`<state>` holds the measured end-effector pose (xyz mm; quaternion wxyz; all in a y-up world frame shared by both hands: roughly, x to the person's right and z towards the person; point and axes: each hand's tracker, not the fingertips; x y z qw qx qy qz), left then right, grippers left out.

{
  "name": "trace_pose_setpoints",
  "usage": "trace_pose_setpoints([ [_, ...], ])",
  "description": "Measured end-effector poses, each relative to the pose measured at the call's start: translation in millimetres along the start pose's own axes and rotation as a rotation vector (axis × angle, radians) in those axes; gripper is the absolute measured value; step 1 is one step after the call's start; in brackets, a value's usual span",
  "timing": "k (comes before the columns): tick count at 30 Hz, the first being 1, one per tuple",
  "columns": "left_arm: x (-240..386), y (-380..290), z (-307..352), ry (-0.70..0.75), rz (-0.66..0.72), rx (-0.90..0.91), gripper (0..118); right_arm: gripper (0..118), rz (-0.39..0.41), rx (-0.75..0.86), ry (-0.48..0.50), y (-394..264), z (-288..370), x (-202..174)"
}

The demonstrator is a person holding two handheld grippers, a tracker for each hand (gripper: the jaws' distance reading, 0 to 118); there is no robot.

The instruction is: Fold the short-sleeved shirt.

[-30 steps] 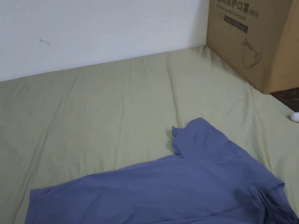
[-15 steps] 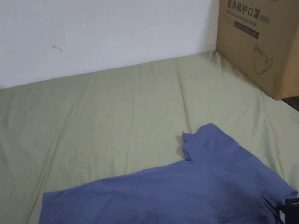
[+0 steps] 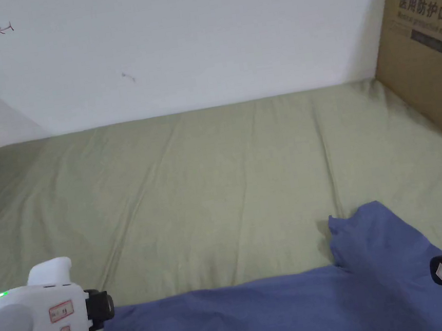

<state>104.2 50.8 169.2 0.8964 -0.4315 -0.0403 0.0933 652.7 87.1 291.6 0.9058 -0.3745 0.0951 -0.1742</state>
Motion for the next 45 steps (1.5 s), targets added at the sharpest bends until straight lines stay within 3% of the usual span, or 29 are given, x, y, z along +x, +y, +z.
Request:
trace_pose_setpoints([
  [2, -8.9, 7.3, -24.2, 0.027, -0.010, -0.024, 95, 0, -0.021, -0.021, 0.000, 0.8, -10.8, 8.7],
  [3, -12.6, 8.3, -38.2, 0.032, -0.025, -0.068, 118, 0, -0.022, -0.035, -0.011, 0.6, -16.0, 12.2],
  [8, -5.3, 8.9, -94.3, 0.077, -0.111, -0.178, 112, 0, 0.000, -0.103, -0.062, -0.8, -38.3, 28.8],
  [9, -7.9, -7.6, -99.4, 0.074, -0.132, -0.210, 101, 0, 0.001, -0.109, -0.069, 1.5, -42.1, 32.8],
  [12, 1.3, -27.4, -102.9, 0.059, -0.243, -0.187, 95, 0, 0.034, -0.113, -0.108, 14.1, -56.0, 43.1],
  [13, -12.3, -22.4, -106.0, 0.059, -0.234, -0.137, 83, 0, 0.046, -0.119, -0.123, 21.2, -61.5, 47.2],
  [15, -17.8, -18.5, -92.7, 0.030, -0.204, -0.127, 72, 0, 0.052, -0.108, -0.138, 36.9, -74.0, 57.5],
  [16, -19.9, -17.7, -84.3, 0.006, -0.199, -0.108, 58, 0, 0.037, -0.103, -0.143, 45.6, -79.9, 63.6],
  [17, -22.3, -13.0, -72.0, -0.054, -0.186, -0.104, 28, 0, 0.005, -0.099, -0.149, 56.7, -88.1, 71.3],
  [18, -24.1, -12.1, -63.7, -0.114, -0.160, -0.121, 4, 10, -0.026, -0.102, -0.151, 66.8, -99.2, 84.1],
  [19, -23.4, -10.6, -53.9, -0.106, -0.154, -0.100, 4, 39, -0.055, -0.110, -0.166, 76.2, -110.2, 92.8],
  [20, -22.9, -9.3, -43.3, -0.082, -0.171, -0.086, 4, 83, -0.070, -0.136, -0.194, 84.8, -125.2, 100.4],
  [21, -19.8, -7.9, -33.9, -0.080, -0.185, -0.066, 4, 118, -0.075, -0.179, -0.211, 92.8, -142.5, 109.0],
  [22, -18.3, -6.0, -25.3, -0.075, -0.200, -0.041, 4, 117, -0.074, -0.149, -0.206, 96.2, -151.4, 108.5],
  [23, -17.6, -3.5, -16.1, -0.080, -0.202, -0.034, 4, 117, -0.079, -0.162, -0.268, 103.5, -167.3, 115.8],
  [26, -12.2, -3.7, -0.9, -0.108, -0.182, -0.028, 4, 117, -0.037, -0.284, -0.354, 104.2, -208.5, 124.0],
  [28, -12.9, -1.7, 4.4, -0.123, -0.168, -0.027, 4, 117, 0.011, -0.373, -0.392, 97.3, -227.3, 125.2],
  [30, -11.4, -3.9, 8.6, -0.123, -0.158, -0.042, 4, 112, 0.111, -0.425, -0.423, 91.8, -229.8, 114.6],
  [31, -13.4, -3.2, 9.0, -0.122, -0.152, -0.047, 4, 103, 0.151, -0.409, -0.426, 91.2, -225.1, 107.1],
  [32, -16.5, -1.6, 9.1, -0.109, -0.155, -0.044, 4, 84, 0.164, -0.377, -0.402, 91.6, -216.9, 100.0],
  [34, -17.9, -5.0, 8.6, -0.100, -0.145, -0.049, 4, 10, 0.171, -0.347, -0.351, 94.3, -199.7, 84.5],
  [35, -19.8, -4.6, 7.0, -0.097, -0.138, -0.052, 4, 0, 0.187, -0.335, -0.349, 94.1, -191.9, 77.7],
  [37, -17.6, -8.5, 6.9, -0.092, -0.126, -0.051, 4, 0, 0.185, -0.297, -0.296, 95.0, -177.0, 70.9],
  [45, -10.1, 1.3, 22.7, -0.059, -0.116, 0.172, 4, 0, 0.106, 0.074, -0.257, 121.9, -92.4, 48.9],
])
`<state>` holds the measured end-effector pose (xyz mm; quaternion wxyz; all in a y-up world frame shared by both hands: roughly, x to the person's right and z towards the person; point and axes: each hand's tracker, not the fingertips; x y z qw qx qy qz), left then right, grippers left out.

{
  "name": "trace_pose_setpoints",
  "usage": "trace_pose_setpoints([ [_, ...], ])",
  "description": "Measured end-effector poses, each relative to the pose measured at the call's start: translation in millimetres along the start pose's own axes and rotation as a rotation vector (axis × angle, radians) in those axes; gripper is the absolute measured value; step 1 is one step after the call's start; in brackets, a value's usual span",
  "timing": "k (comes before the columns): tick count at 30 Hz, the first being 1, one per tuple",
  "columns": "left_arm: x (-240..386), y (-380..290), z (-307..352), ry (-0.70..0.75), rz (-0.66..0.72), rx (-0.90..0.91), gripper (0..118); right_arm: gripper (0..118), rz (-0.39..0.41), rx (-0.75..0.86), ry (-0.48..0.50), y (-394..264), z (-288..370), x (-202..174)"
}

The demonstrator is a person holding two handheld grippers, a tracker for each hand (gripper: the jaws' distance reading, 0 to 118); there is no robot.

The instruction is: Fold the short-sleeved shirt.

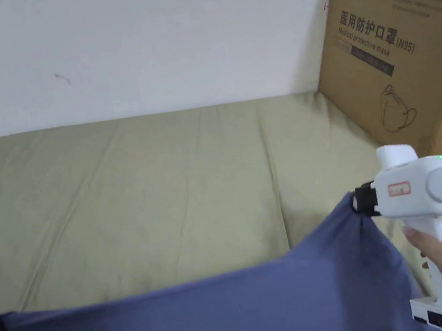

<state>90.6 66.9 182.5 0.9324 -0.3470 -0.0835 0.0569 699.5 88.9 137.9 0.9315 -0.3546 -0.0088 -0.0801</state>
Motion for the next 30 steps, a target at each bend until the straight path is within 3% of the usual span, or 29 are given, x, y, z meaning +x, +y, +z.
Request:
trace_pose_setpoints([
  [5, 4.2, 11.3, 27.1, -0.056, -0.032, 0.124, 4, 0, -0.006, 0.040, 0.001, -4.5, 52.2, -1.5],
  [9, 5.8, -3.6, 39.8, -0.064, -0.089, 0.021, 4, 0, -0.023, -0.003, 0.011, -42.7, 83.0, 11.5],
  [14, 1.2, -66.1, 65.9, -0.112, -0.117, -0.173, 4, 0, -0.044, -0.240, -0.004, -133.1, 116.9, 35.5],
  [20, -2.7, -135.8, 96.4, -0.153, -0.071, -0.333, 5, 1, -0.086, -0.398, -0.017, -209.6, 136.2, 47.4],
  [21, -3.0, -141.7, 99.4, -0.157, -0.068, -0.336, 11, 2, -0.091, -0.396, -0.019, -214.3, 133.2, 57.6],
  [22, -2.9, -146.5, 102.6, -0.155, -0.060, -0.333, 26, 8, -0.090, -0.392, -0.022, -216.2, 134.3, 57.3],
  [23, -2.9, -149.7, 105.7, -0.149, -0.050, -0.329, 53, 27, -0.082, -0.380, -0.024, -216.2, 136.6, 55.7],
  [24, -2.7, -152.1, 108.4, -0.127, -0.046, -0.313, 96, 71, -0.055, -0.355, -0.036, -213.8, 139.5, 52.5],
  [25, -2.1, -152.5, 111.1, -0.112, -0.051, -0.299, 117, 104, -0.006, -0.340, -0.051, -211.0, 142.6, 50.2],
  [26, -1.4, -151.9, 114.1, -0.107, -0.045, -0.282, 117, 118, 0.033, -0.331, -0.059, -208.3, 144.1, 46.7],
  [28, 2.8, -140.5, 128.9, -0.120, -0.009, -0.187, 113, 117, 0.075, -0.218, -0.085, -195.4, 156.8, 38.8],
  [30, 13.7, -126.0, 138.9, -0.113, 0.002, -0.138, 113, 117, 0.075, -0.197, -0.018, -186.0, 170.8, 23.4],
])
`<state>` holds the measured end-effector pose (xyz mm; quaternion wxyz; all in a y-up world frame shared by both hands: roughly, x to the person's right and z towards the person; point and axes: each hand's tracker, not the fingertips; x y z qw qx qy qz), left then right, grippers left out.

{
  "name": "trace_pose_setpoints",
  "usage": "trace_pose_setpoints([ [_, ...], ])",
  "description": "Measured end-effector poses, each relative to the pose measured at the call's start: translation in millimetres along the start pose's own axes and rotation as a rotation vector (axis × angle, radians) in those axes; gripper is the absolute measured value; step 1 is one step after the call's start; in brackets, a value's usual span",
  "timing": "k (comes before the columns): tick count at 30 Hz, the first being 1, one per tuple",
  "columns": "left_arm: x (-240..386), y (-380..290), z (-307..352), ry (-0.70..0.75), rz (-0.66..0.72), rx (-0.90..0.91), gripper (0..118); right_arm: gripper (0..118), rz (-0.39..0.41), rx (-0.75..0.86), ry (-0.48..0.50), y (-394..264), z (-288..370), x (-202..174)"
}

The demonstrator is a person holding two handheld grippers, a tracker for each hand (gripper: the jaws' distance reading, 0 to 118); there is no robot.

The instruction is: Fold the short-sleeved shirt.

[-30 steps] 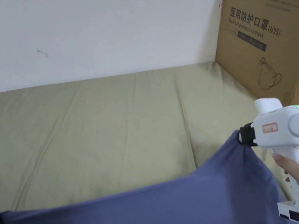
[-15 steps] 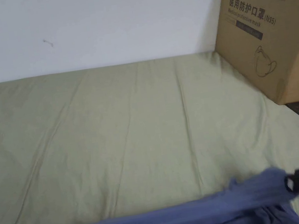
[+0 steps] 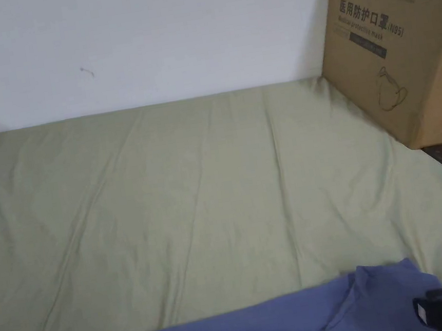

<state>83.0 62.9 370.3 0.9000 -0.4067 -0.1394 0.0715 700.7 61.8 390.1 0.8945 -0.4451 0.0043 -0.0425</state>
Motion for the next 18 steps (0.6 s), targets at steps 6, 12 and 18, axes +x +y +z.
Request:
trace_pose_setpoints([
  [6, 61.3, 32.2, 18.2, 0.163, -0.083, 0.282, 117, 117, 0.009, 0.264, 0.035, 35.9, 28.7, -55.6],
  [12, 95.3, 40.1, -2.4, 0.152, -0.059, 0.388, 0, 0, 0.005, 0.380, 0.023, 41.9, 23.7, -98.2],
  [18, 88.6, 41.9, 8.0, 0.086, -0.054, 0.377, 0, 0, -0.102, 0.352, 0.113, 40.5, 26.5, -91.5],
])
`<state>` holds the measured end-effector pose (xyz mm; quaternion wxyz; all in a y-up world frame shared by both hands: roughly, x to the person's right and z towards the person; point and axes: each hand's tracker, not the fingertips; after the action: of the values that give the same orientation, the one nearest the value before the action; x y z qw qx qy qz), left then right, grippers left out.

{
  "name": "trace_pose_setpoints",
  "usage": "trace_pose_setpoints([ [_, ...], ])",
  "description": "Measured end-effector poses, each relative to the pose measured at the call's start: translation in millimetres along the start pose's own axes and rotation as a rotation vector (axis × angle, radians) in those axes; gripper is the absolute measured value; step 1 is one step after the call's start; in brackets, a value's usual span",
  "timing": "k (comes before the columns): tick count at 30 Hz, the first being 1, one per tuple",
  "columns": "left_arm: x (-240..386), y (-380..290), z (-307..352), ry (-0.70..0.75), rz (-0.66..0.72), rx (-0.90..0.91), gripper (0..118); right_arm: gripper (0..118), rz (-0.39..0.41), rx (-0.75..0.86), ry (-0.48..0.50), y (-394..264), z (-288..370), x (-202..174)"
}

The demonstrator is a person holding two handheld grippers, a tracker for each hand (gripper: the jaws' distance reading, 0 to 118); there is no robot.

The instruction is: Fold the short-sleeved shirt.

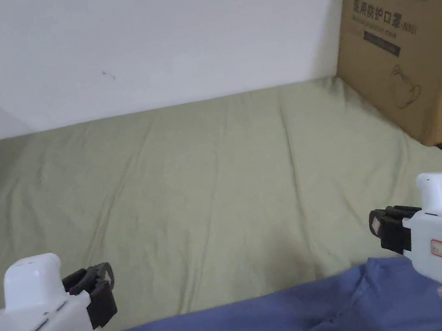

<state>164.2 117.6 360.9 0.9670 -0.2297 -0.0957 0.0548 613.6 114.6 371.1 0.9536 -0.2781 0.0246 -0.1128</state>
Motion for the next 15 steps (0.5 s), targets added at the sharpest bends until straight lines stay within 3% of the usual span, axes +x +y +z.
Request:
trace_pose_setpoints([
  [3, -59.8, -1.4, -13.1, -0.131, 0.111, -0.179, 1, 0, 0.006, -0.014, -0.023, 1.3, 6.0, 5.0],
  [5, -101.9, -12.2, -22.1, -0.310, 0.300, -0.351, 3, 0, 0.014, -0.028, -0.026, 0.4, 7.6, 8.7],
  [6, -126.4, -25.5, -28.4, -0.388, 0.409, -0.408, 12, 0, 0.016, -0.042, -0.026, -0.1, 7.4, 9.5],
  [9, -185.7, -61.4, -35.7, -0.337, 0.599, -0.434, 36, 0, 0.017, -0.083, -0.027, -2.9, 7.1, 6.5],
  [12, -217.0, -88.7, -35.2, -0.275, 0.722, -0.401, 50, 0, 0.017, -0.109, -0.027, -6.6, 2.8, 0.4],
  [13, -223.2, -97.0, -37.2, -0.292, 0.752, -0.395, 67, 0, 0.020, -0.116, -0.030, -8.2, 1.6, -3.3],
  [14, -226.5, -105.2, -41.5, -0.309, 0.782, -0.399, 96, 0, 0.021, -0.123, -0.030, -9.5, -0.6, -5.7],
  [15, -225.5, -113.1, -47.5, -0.358, 0.804, -0.425, 118, 0, 0.019, -0.132, -0.030, -10.6, -3.0, -7.7],
])
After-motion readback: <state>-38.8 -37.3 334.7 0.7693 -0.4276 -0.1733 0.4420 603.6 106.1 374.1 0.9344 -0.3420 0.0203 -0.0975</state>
